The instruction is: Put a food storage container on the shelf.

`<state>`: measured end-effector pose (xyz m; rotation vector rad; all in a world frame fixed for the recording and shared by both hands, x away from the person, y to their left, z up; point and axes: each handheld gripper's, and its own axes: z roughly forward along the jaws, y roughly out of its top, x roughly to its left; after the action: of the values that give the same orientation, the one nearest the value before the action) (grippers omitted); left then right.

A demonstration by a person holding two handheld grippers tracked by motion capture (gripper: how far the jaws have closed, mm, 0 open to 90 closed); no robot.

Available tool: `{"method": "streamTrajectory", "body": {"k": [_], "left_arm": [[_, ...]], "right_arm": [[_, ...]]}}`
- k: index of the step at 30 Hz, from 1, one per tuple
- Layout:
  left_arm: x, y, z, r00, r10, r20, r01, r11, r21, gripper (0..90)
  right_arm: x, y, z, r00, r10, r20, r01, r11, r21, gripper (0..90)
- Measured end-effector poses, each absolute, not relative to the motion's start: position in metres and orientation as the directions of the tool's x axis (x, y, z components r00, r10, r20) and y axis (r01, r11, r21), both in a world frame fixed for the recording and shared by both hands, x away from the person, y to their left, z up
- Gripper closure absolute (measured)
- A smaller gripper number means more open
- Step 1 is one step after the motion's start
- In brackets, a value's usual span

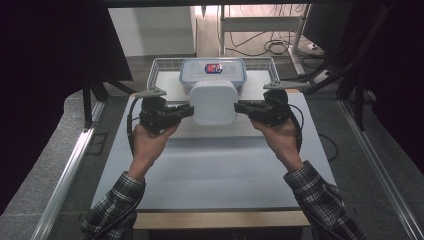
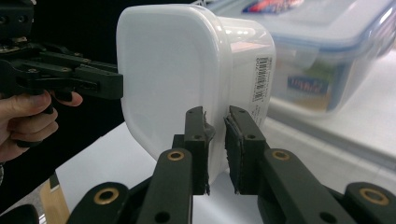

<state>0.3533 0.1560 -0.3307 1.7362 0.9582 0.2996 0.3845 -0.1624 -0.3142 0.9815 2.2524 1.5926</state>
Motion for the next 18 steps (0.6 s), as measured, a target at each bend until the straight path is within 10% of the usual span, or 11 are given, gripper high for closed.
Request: {"method": "streamTrajectory", "body": {"k": [18], "left_arm": [[0.377,0.166,-0.272,0.641,0.738,-0.21,0.401,-0.09,0.912,78.6]], "right_arm": [[0.412,-0.15,-0.258,-0.755,0.63,0.182,0.358,0.163,0.92,78.6]]}}
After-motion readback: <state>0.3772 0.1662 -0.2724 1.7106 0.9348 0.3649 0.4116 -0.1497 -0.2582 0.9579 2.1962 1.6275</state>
